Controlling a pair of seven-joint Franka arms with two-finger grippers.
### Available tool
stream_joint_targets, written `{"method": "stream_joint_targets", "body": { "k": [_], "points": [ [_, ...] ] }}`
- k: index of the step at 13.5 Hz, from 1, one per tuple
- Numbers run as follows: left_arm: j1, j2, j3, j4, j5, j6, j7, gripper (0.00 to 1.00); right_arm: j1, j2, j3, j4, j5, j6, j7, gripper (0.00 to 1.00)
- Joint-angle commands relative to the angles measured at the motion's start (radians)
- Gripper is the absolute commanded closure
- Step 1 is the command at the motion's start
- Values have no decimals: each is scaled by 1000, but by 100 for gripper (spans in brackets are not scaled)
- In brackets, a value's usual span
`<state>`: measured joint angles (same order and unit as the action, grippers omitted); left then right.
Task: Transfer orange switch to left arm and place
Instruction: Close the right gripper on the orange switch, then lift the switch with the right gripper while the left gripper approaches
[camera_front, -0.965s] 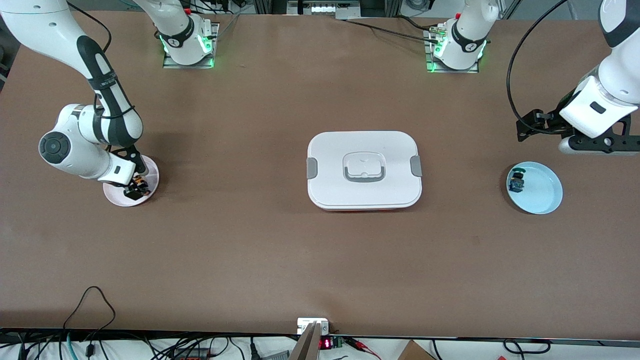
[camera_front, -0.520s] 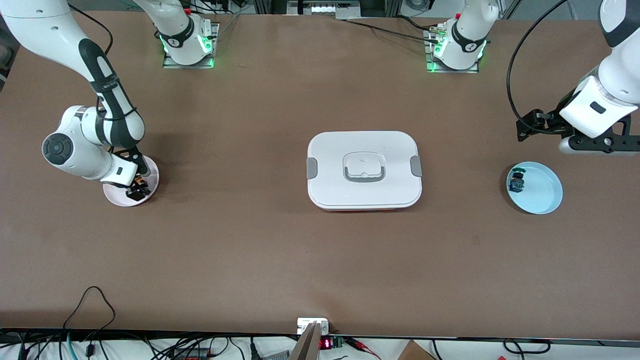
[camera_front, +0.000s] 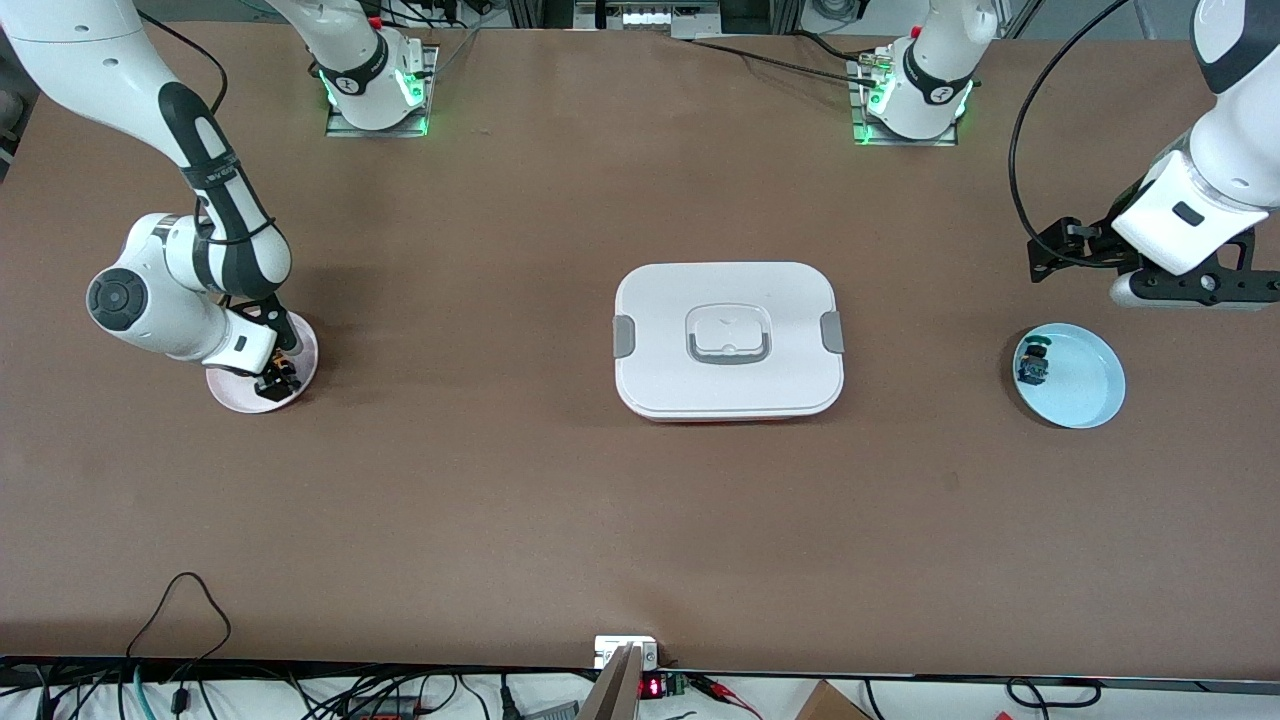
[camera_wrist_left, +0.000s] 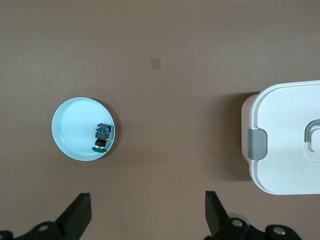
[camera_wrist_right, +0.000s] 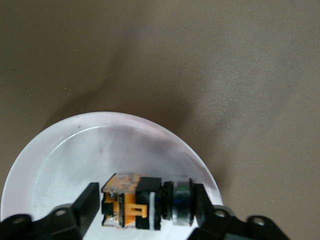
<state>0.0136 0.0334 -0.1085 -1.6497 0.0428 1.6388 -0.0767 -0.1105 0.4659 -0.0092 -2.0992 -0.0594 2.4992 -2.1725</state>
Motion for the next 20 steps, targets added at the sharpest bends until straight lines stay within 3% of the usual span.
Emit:
{"method": "stream_joint_targets", "body": {
  "k": [1,3,5,11,15,18,20],
  "points": [
    [2,10,3,28,-6,-14,-6,0,-24,0,14,-10,27,44,-58,53],
    [5,11,3,28,-6,-14,-3,0,-25,-1,14,-7,45,38,-56,84],
    [5,11,3,28,-6,-14,-2,0,-25,-25,21,-2,47,8,-56,98],
    [3,11,3,28,-4,-14,-2,0,-14,-76,78,220,171,-448,-41,100],
    [3,11,3,28,-4,-14,-3,0,-12,-90,179,307,363,-633,101,100],
    [3,10,3,28,-11,-14,-6,0,-12,-78,277,372,487,-680,245,100],
    [2,8,1,28,-14,-16,-6,0,-3,-56,302,380,588,-669,292,100]
  ]
}}
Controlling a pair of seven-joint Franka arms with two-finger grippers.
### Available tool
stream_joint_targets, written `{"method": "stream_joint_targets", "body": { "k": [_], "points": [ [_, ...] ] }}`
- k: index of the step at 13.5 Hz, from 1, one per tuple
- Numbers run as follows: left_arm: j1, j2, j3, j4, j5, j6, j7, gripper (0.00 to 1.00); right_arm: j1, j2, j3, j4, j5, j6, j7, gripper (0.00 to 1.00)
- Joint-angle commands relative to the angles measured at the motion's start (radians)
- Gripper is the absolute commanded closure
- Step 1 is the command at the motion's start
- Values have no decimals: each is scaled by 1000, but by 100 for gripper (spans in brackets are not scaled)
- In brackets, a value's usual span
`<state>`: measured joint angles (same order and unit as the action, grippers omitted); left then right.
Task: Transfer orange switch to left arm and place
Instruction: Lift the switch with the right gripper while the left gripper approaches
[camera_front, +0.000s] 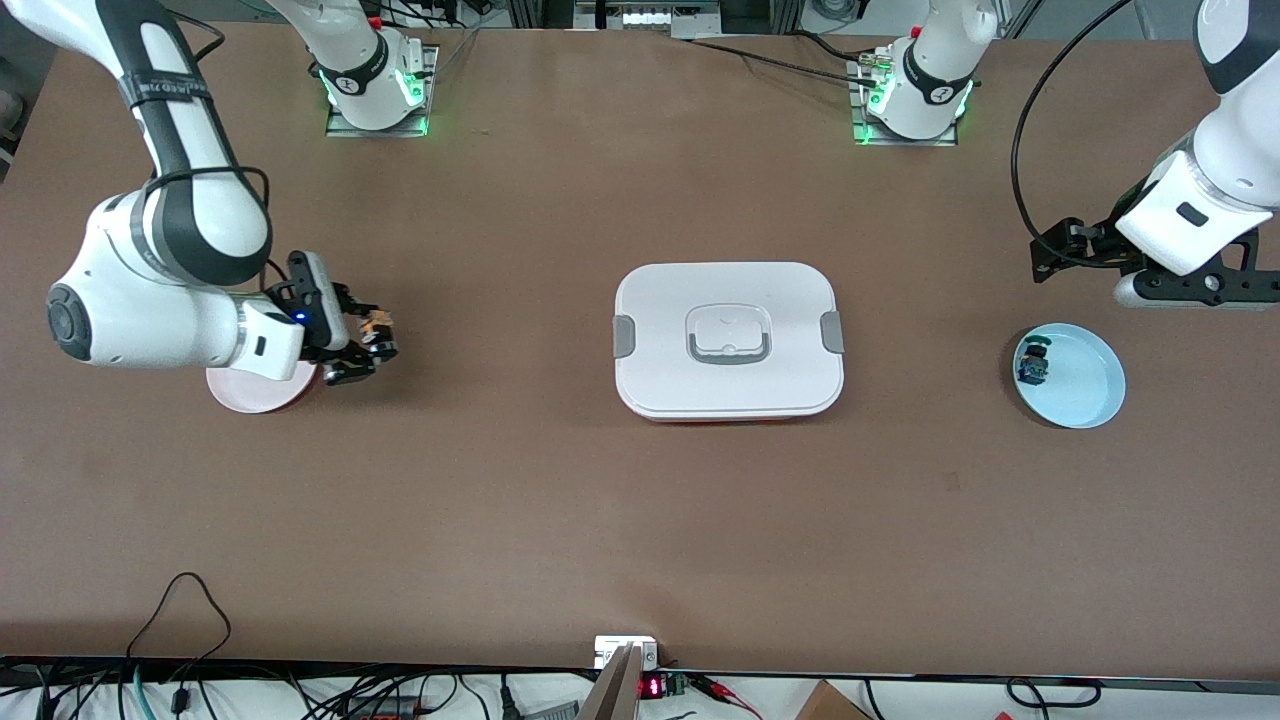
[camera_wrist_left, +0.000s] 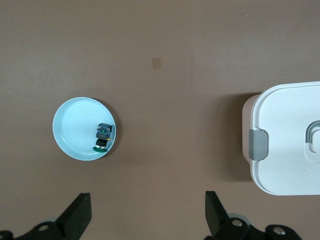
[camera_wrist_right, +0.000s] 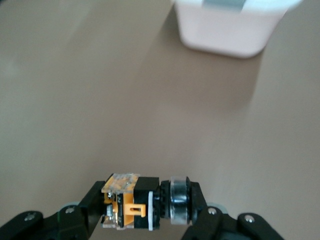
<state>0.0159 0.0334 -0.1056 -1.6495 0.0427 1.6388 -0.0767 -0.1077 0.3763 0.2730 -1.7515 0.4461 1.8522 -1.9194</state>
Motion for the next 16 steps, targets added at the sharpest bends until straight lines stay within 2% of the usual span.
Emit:
{"method": "stream_joint_targets", "body": {
  "k": [1,2,4,6,9,12,14,16],
  "points": [
    [-5,8,-3,28,-21,-19,-6,0,5,48,20,30,183,-24,42,100],
    [-5,8,-3,30,-71,-22,-3,0,28,49,20,24,277,-25,43,100],
    [-4,10,-2,30,-188,-37,-3,0,68,47,21,24,360,-37,127,100],
    [-5,13,-2,34,-274,-88,-5,0,95,39,60,27,451,-34,230,100],
    [-8,39,-2,33,-476,-167,0,0,135,41,94,26,713,-13,244,100],
    [-8,103,-2,34,-679,-218,2,0,207,26,100,30,827,83,241,100],
    [-10,160,-2,34,-777,-252,5,0,256,24,113,30,958,139,238,100],
    [-10,203,-2,30,-904,-281,9,0,305,26,115,33,1041,195,223,100]
  ]
}}
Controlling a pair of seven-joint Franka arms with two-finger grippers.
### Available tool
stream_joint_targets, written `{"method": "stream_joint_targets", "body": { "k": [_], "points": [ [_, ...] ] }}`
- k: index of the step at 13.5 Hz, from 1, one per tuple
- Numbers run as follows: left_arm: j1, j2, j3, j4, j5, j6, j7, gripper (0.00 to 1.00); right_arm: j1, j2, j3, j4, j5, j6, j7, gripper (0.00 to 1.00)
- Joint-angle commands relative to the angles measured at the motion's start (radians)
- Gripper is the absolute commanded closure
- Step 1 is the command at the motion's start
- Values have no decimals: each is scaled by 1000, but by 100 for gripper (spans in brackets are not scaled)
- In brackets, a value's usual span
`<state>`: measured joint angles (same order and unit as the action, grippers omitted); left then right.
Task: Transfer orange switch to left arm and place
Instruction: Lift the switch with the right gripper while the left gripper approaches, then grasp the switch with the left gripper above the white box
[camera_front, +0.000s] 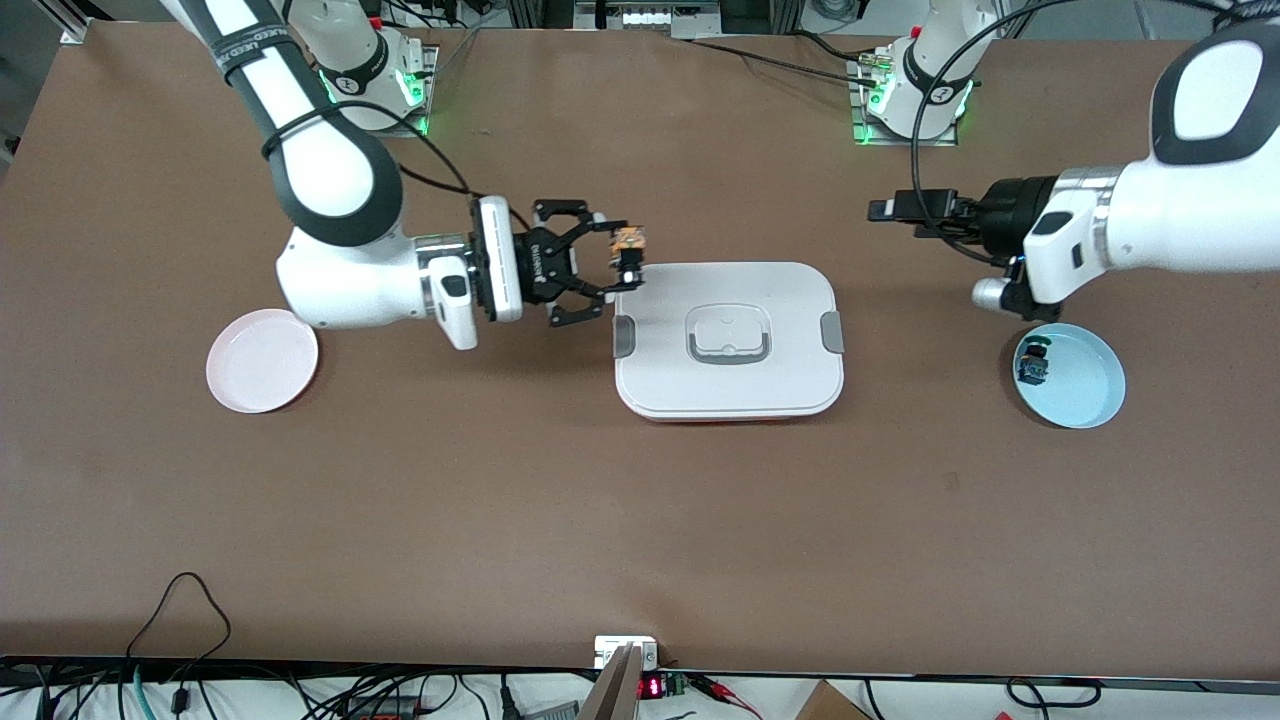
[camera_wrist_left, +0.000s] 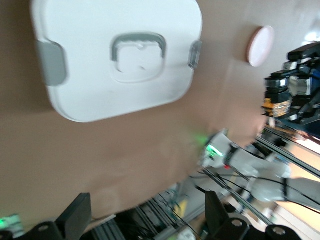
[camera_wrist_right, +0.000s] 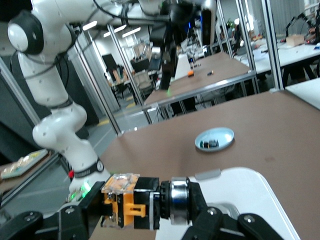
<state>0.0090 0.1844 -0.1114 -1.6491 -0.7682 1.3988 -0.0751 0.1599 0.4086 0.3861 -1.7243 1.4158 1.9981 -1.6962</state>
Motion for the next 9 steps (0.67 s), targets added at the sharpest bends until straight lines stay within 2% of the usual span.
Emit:
{"method": "stream_joint_targets", "body": {
  "k": [1,3,5,7,9],
  "points": [
    [-6,73,3,29,-152,-38,23,0,59,-7,2,9,98,91,-3,100],
    [-14,107,-1,17,-268,-29,43,0,114,-5,2,38,118,169,-3,100],
    [-24,113,-19,3,-331,-2,86,0,164,-5,2,43,159,258,-5,100],
    [-30,119,-98,-52,-457,137,125,0,191,-4,2,45,164,309,-13,100],
    [-30,124,-149,-153,-653,212,274,0,194,-1,2,43,169,315,-55,100]
  ]
}}
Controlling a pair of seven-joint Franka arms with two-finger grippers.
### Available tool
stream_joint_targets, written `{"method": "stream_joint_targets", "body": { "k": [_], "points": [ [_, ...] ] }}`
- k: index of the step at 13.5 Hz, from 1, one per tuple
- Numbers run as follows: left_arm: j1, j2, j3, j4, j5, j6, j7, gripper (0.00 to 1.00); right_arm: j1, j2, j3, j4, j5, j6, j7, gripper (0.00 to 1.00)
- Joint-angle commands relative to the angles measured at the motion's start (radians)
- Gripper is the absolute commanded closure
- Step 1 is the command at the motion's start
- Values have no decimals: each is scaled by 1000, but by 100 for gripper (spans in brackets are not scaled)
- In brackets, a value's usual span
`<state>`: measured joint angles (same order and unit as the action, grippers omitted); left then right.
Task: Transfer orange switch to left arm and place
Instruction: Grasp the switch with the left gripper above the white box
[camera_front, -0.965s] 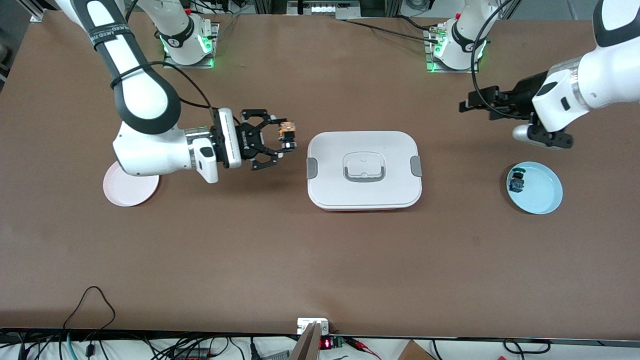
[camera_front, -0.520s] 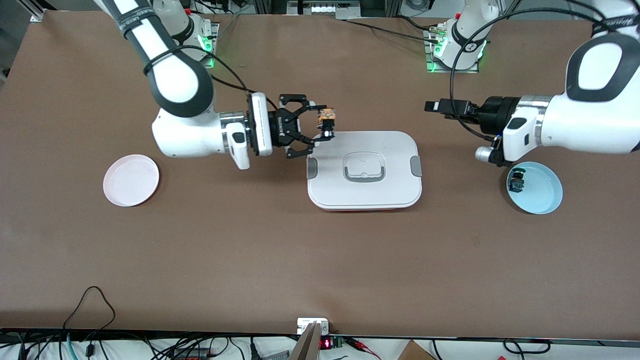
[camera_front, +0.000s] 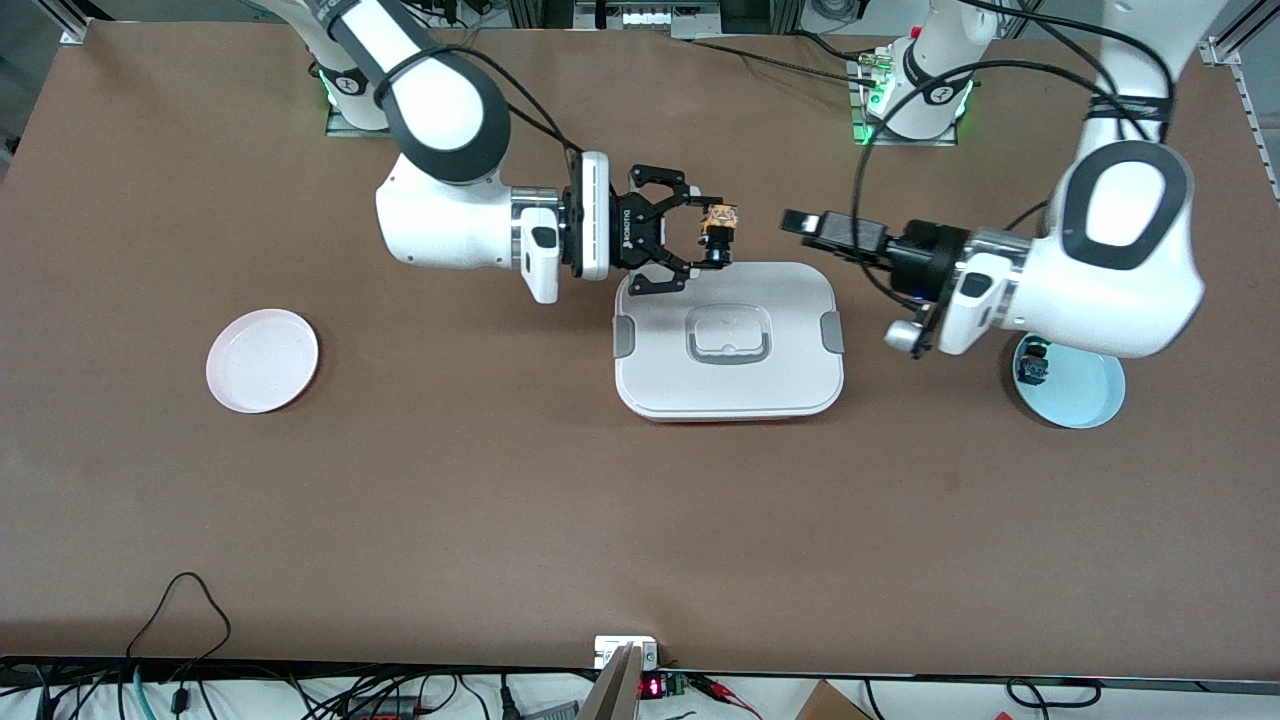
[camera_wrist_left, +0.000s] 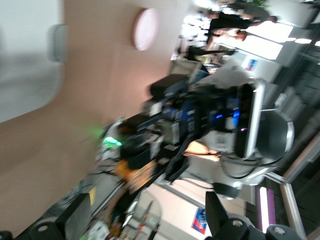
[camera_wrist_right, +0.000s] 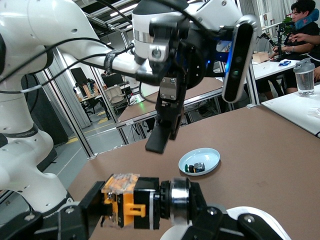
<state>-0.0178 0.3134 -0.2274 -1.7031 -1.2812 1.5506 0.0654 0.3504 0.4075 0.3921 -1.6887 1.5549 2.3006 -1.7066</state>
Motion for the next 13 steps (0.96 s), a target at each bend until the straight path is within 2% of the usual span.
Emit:
{"method": "stream_joint_targets", "body": {
  "k": [1,4,8,9,10,12,13],
  "points": [
    [4,-4,-33,-127,-171,59,202,0,4,1,-4,7,40,13,-70,100],
    [10,26,-33,-135,-176,57,338,0,4,4,-4,6,45,13,-87,100],
    [9,27,-38,-139,-181,56,356,1,4,4,-4,7,45,13,-87,100],
    [6,27,-40,-139,-182,57,356,8,4,4,-4,6,45,13,-88,100],
    [-1,26,-40,-139,-182,56,356,21,4,4,-6,7,45,13,-88,100],
    [-4,26,-41,-139,-182,52,356,54,4,4,-4,6,45,13,-87,100],
    [-4,26,-41,-139,-181,52,356,66,4,4,-4,6,45,13,-88,100]
  ]
}}
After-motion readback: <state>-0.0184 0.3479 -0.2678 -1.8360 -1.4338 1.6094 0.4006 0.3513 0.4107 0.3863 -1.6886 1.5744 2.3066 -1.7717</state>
